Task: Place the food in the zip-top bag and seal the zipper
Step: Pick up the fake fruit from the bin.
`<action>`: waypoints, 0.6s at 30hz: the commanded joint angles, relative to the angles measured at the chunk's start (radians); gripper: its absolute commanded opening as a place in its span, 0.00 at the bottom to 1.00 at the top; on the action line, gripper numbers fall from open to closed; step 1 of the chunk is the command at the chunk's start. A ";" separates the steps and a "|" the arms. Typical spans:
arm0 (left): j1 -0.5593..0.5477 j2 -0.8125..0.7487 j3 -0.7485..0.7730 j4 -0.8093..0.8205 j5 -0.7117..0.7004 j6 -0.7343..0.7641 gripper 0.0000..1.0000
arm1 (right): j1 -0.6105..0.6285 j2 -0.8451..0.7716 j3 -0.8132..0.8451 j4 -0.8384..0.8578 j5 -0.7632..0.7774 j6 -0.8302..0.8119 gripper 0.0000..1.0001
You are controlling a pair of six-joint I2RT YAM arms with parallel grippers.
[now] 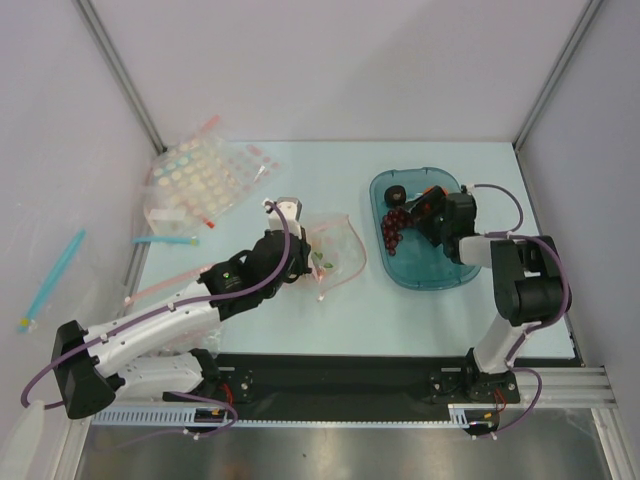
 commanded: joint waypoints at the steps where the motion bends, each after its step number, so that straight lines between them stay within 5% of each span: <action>1: 0.006 -0.013 0.020 0.040 0.033 -0.012 0.00 | 0.010 0.041 0.066 0.063 0.046 0.007 1.00; 11: 0.006 0.013 0.036 0.030 0.049 -0.012 0.00 | 0.049 0.208 0.289 -0.120 0.121 -0.079 0.95; 18: 0.006 0.004 0.030 0.030 0.041 -0.012 0.00 | 0.075 0.144 0.251 -0.097 0.132 -0.104 0.45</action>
